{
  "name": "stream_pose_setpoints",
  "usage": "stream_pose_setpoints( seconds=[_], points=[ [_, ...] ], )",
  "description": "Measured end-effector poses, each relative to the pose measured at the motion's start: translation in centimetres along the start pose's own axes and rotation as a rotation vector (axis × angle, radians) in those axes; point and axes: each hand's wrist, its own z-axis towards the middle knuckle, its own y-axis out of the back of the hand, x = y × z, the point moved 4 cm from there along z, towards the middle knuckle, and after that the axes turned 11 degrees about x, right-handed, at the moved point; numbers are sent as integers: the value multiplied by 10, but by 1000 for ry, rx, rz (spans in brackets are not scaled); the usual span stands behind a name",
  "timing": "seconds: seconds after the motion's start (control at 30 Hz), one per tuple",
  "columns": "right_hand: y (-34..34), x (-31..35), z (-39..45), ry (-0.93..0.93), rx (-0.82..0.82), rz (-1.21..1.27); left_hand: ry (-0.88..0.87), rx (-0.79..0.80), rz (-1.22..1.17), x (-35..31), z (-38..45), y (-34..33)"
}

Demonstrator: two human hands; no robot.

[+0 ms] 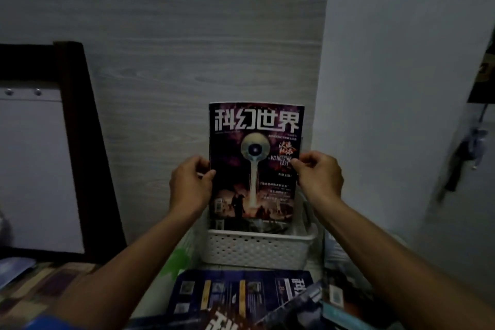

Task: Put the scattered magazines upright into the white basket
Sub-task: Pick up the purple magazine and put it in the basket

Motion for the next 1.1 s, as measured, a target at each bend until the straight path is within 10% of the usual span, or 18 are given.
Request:
stream_pose_setpoints(
  seconds=[0.83, 1.1],
  points=[
    [-12, -53, -30, -142, 339, -41, 4, 247, 164, 22, -47, -25],
    [75, -77, -155, -54, 365, -120, -411, 512, 366, -51, -209, -16]
  ],
)
